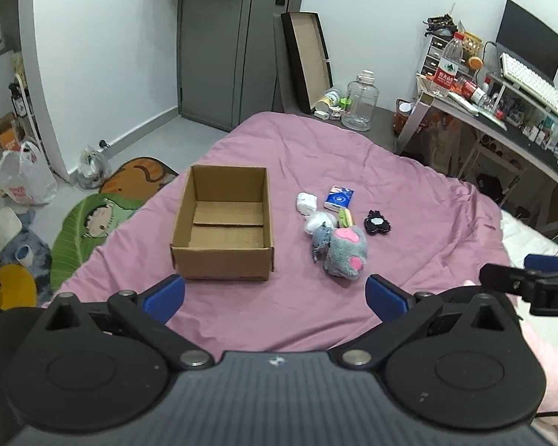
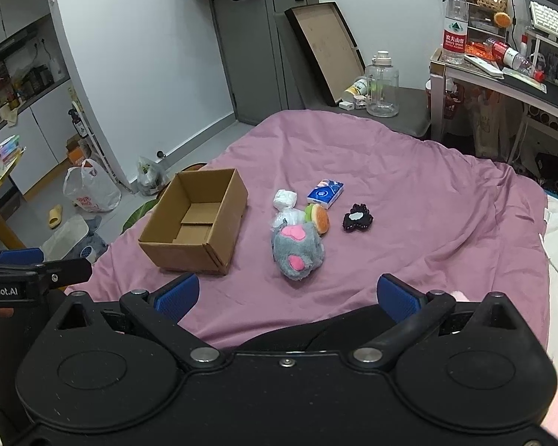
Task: Organize soft objects
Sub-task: 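Move both grippers toward the grey plush mouse with pink ears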
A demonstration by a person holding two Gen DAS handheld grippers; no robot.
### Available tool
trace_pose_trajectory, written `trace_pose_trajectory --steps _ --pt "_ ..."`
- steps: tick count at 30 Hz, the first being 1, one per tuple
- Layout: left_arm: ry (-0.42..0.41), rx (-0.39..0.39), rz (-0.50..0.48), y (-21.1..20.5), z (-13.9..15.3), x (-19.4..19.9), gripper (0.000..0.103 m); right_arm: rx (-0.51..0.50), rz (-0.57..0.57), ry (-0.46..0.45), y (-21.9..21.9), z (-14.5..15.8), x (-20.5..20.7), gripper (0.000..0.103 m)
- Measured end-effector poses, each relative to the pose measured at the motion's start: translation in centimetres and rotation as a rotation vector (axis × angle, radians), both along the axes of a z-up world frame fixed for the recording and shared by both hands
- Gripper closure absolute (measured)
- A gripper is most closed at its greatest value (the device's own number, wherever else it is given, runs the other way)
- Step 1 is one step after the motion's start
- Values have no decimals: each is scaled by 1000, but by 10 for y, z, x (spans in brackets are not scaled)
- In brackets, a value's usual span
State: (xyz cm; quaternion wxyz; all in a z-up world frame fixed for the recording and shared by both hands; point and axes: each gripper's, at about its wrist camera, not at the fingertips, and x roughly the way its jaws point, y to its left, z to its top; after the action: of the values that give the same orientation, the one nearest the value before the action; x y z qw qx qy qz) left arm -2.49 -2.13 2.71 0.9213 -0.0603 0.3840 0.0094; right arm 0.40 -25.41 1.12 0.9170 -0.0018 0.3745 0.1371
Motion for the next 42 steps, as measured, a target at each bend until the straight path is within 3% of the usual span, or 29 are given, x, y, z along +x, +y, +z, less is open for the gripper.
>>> trace_pose_trajectory --steps 10,28,42 --pt "-48 -46 -32 2 2 -3 0 -3 -3 0 -3 -3 0 0" --pt "-33 -32 3 4 -8 3 0 -19 9 18 1 -11 6 0" --pt "-12 -74 -26 -2 -17 27 1 -17 51 47 3 -19 28 0"
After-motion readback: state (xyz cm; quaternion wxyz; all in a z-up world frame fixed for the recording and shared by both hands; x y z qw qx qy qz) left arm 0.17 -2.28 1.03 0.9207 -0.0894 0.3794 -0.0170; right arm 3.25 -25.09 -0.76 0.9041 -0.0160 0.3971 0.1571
